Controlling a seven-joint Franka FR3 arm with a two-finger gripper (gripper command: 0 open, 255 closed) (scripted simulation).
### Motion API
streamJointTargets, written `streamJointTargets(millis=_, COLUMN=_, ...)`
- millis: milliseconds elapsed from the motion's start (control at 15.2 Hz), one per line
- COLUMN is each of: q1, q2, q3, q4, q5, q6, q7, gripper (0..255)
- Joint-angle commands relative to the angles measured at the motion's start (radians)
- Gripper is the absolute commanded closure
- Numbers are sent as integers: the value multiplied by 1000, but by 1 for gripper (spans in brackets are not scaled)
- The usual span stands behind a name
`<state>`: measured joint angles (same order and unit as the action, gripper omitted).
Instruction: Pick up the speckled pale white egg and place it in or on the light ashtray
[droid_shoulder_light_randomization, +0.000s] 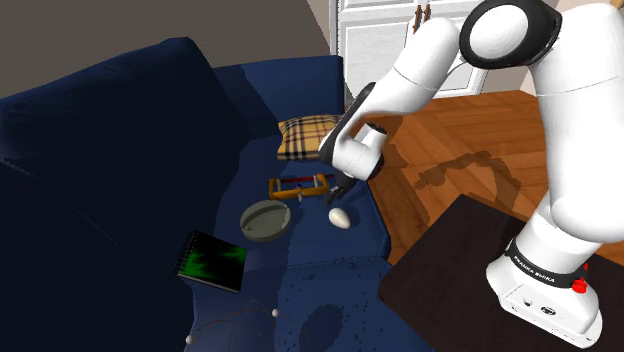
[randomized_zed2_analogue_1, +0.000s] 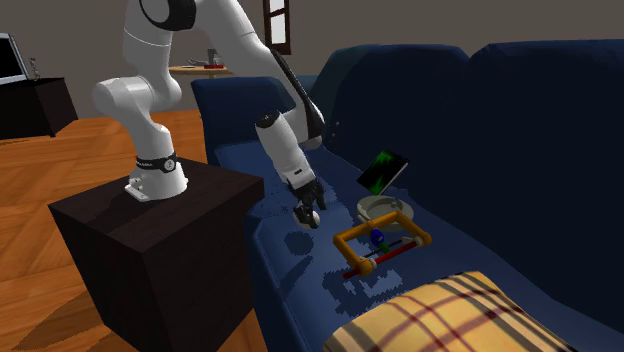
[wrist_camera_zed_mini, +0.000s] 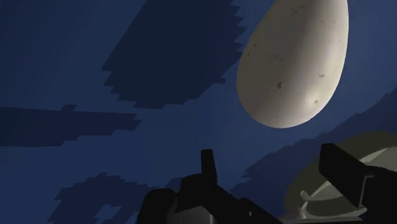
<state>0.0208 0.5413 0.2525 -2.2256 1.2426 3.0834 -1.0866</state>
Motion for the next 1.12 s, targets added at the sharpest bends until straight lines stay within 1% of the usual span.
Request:
streamJointTargets(millis=0, q1=-109, q2=-11, q3=132, q4=-37, q5=184, q6=53, q7=-206, gripper=0)
streamJointTargets(millis=66, q1=-173, q2=-11, q3=204, q4=-46, q5=321, q6=78, q7=-358, gripper=0)
streamJointTargets(millis=132, q1=-207, q2=-17, q3=241, q4=-49, q5=489, q6=85, q7=-534, gripper=0)
streamJointTargets(millis=198, q1=-208, q2=-33, q3=237, q4=-58, q5=644, q6=71, q7=-689, gripper=0)
streamJointTargets(millis=264, q1=-172, q2=-52, q3=200, q4=-74, q5=689, q6=45, q7=-722, gripper=0)
streamJointTargets(millis=330, q1=-131, q2=-42, q3=159, q4=-62, q5=703, q6=32, q7=-728, gripper=0)
streamJointTargets(millis=396, q1=-111, q2=-28, q3=140, q4=-46, q5=724, q6=28, q7=-748, gripper=0)
streamJointTargets(millis=726, q1=-33, q2=48, q3=64, q4=28, q5=810, q6=10, q7=-831, gripper=0)
streamJointTargets(millis=792, q1=-25, q2=57, q3=56, q4=37, q5=818, q6=8, q7=-838, gripper=0)
streamJointTargets(millis=1056, q1=-25, q2=57, q3=56, q4=37, q5=818, q6=8, q7=-838, gripper=0)
